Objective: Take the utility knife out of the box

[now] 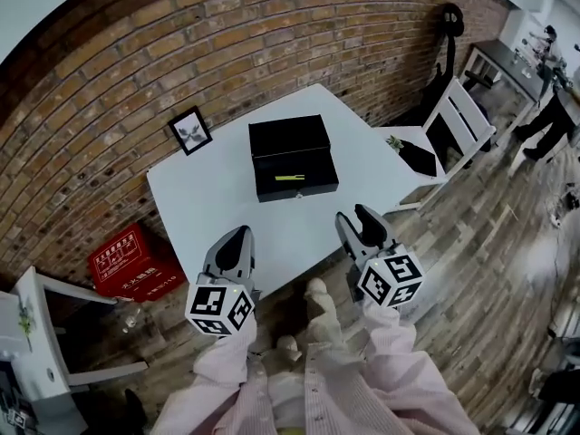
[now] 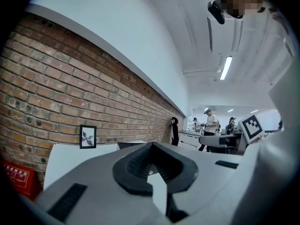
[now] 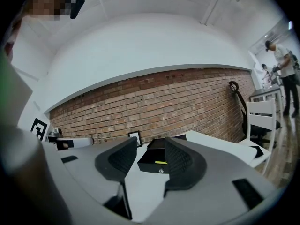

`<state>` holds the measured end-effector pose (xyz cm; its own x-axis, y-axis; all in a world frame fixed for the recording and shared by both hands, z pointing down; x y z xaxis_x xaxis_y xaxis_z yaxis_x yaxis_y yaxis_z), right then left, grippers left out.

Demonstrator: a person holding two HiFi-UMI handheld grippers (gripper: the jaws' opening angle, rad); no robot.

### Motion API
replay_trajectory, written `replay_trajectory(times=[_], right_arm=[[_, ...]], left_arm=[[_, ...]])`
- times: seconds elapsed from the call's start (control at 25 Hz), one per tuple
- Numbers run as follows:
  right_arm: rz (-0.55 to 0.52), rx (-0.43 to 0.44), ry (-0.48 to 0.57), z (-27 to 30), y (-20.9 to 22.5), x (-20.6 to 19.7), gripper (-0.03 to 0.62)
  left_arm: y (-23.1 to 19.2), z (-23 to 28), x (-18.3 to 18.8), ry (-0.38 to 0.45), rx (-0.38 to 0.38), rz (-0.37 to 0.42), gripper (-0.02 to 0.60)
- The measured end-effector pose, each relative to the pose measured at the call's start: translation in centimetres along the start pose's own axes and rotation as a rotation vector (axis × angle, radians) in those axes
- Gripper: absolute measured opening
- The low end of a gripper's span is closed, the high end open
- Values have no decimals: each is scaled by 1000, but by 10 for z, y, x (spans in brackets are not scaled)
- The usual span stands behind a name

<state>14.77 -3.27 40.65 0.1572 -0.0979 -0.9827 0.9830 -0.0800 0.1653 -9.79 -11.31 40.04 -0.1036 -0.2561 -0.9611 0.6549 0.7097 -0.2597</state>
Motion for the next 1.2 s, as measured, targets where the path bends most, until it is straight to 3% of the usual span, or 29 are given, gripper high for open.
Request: replay_trajectory(times=[0.68, 1.2], right_arm=[[1, 151, -105, 138, 90, 7, 167], [-41, 400, -275, 199, 97, -15, 167]], left_arm=[[-32, 142, -7, -44, 115, -84, -8], [-45, 181, -26, -90, 219, -164, -8]])
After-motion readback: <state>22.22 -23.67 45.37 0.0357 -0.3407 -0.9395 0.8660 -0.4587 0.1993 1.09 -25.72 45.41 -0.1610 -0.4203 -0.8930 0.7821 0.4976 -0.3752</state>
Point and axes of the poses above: the fingertips, and each gripper's own axes: z forward along the fingers, y to its right, x out of its top, the point moved 6 cm from there along -z, backward along the fingers, and after that the axes turned 4 degrees about -z, right-handed, at the moved point
